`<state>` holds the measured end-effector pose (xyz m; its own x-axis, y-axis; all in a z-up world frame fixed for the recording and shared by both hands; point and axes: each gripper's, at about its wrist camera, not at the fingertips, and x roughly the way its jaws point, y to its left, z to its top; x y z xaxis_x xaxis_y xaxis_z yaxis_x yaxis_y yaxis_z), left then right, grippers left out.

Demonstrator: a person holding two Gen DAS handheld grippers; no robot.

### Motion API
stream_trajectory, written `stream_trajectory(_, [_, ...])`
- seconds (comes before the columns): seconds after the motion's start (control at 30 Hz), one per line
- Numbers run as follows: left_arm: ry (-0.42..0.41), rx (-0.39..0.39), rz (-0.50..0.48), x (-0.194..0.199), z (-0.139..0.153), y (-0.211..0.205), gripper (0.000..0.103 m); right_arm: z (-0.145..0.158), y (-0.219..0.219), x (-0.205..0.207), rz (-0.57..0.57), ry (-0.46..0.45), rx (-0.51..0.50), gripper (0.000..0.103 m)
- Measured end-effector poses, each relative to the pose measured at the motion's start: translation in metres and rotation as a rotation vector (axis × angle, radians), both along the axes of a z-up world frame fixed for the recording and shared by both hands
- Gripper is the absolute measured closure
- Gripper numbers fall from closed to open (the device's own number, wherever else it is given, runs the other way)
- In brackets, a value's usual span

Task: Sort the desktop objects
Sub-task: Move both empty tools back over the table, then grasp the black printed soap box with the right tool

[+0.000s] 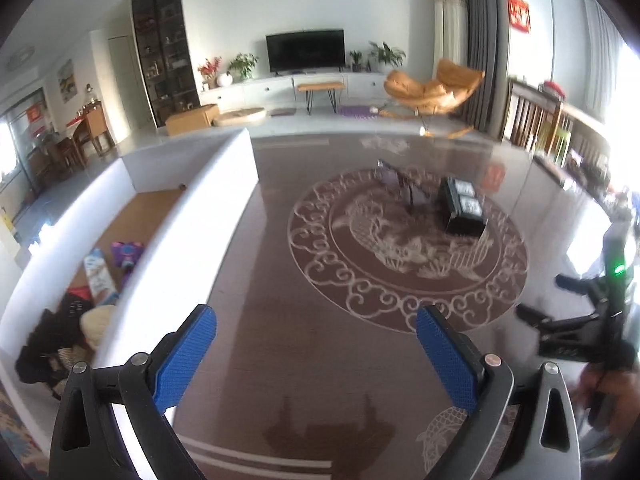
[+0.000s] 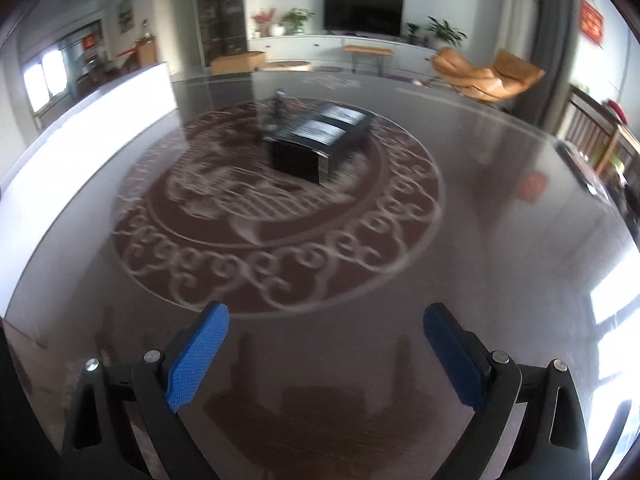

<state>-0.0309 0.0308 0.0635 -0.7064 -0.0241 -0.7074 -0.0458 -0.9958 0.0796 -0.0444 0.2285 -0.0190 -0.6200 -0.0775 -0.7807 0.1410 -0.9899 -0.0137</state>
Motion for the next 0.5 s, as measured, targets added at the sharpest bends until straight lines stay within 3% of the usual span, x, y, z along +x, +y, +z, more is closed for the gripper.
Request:
stream_trajectory(0.1, [-0.036, -0.032, 0.002, -0.011, -0.018, 0.011, 0.001, -0.004, 0.010, 0.002, -0.020, -0.003, -0.036, 0.005])
stream_trajectory(0.5, [-0.104, -0.065, 0.002, -0.038, -0.062, 0.026, 0.001, -0.012, 0.002, -0.011, -0.030, -0.027, 0.009, 0.002])
